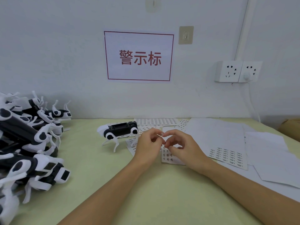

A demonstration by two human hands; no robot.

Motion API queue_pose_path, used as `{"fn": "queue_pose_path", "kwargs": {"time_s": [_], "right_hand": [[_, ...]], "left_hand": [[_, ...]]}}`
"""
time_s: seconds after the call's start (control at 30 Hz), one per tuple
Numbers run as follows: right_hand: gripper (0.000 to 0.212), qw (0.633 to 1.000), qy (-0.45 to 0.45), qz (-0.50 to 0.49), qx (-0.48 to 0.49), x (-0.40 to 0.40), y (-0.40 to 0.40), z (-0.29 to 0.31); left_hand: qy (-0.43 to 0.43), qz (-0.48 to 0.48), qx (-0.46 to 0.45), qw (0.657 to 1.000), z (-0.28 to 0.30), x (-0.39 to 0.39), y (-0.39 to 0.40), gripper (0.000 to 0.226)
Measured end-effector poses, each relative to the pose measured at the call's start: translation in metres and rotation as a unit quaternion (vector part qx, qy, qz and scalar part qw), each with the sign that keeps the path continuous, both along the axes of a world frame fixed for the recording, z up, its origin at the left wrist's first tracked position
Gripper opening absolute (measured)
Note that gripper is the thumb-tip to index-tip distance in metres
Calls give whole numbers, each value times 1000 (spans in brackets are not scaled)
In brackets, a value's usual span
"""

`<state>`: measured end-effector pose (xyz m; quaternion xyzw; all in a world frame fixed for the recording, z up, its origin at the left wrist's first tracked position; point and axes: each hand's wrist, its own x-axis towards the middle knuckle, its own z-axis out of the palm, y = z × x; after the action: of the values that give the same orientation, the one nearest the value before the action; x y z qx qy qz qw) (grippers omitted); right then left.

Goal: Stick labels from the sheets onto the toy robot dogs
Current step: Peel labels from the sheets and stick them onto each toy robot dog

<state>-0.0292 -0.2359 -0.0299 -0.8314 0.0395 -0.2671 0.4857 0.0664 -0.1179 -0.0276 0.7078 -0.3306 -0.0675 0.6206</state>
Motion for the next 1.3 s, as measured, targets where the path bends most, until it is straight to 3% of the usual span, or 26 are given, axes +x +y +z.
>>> {"fn": "queue_pose_path", "kwargs": {"time_s": [0.23, 0.47, 0.73, 0.83, 1.13, 1.3], "right_hand": [[40, 999, 8, -5, 49, 2, -3, 0], [38, 999, 14, -20, 47, 3, -4, -2], [17, 993, 6, -99, 65, 6, -6, -5], [6, 995, -7, -94, 41, 6, -4, -5], [16, 991, -29, -126, -26, 9, -5, -8], [17, 989, -41, -137, -22, 9, -6, -8]], "left_hand": [[4, 1, -6, 1000, -2, 2, -1, 10], [2, 15, 8, 1000, -4, 4, -2, 5], [-5, 24, 19, 1000, -6, 4, -4, 11], [-32, 2, 24, 999, -4, 1, -3, 13], [-87, 4, 46, 995, -6, -2, -3, 15], [-174, 32, 69, 982, -9, -4, -3, 6]]}}
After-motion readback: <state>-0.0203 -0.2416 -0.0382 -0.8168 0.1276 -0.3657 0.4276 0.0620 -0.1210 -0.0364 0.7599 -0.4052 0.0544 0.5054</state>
